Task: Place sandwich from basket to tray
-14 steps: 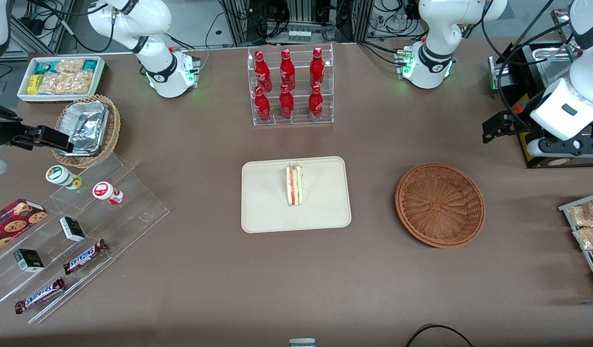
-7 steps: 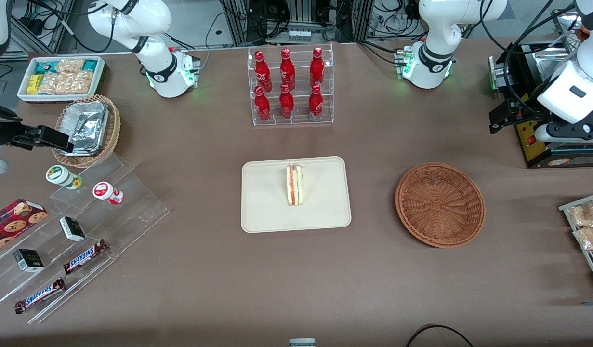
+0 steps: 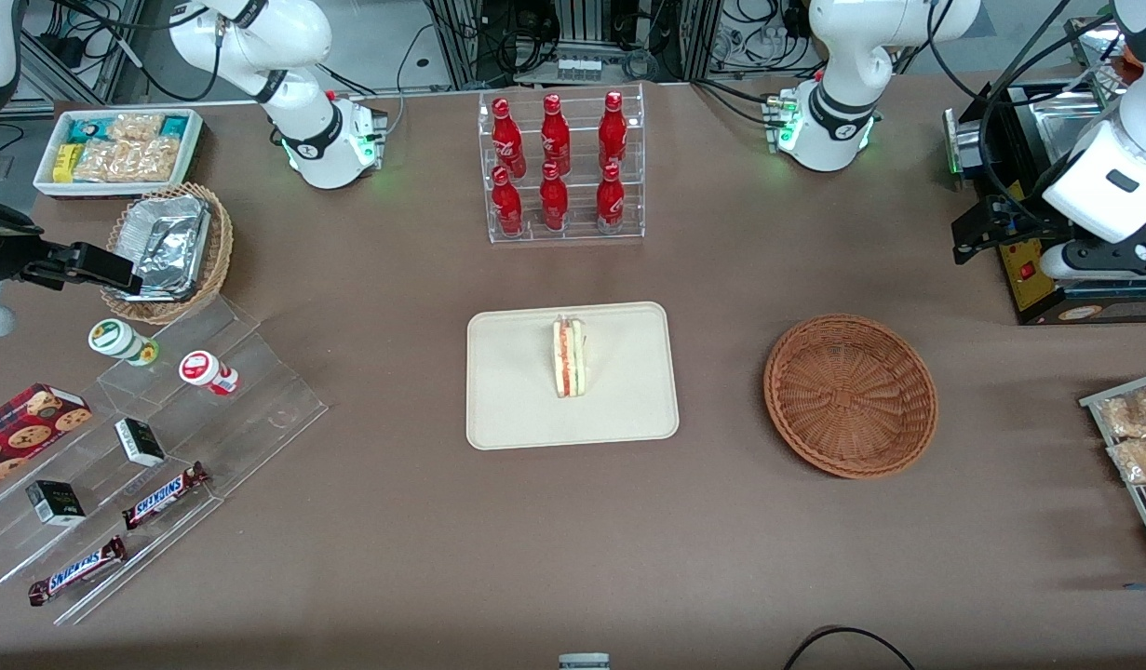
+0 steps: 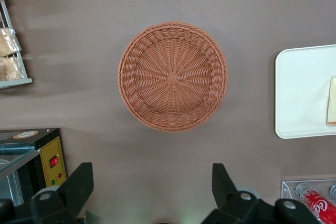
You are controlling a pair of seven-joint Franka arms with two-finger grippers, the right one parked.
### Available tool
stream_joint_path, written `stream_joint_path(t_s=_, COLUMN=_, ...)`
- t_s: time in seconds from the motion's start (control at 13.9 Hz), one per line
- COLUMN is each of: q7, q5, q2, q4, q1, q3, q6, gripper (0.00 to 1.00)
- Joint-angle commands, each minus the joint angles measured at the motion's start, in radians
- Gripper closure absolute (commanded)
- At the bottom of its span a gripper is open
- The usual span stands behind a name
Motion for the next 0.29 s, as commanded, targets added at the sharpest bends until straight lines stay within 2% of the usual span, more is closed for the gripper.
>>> stream_joint_path(t_s=0.0, q7=0.021, q5=0.016, q2=0.021, q4=0.037, q1=0.006, q3=-0.006, q6=-0.009, gripper=0.0)
stream_joint_path(t_s=0.22, q7=0.032, q5=0.015, q2=0.023, q4=0.039, q1=0.006, q3=-0.006, q6=-0.003, gripper=0.0)
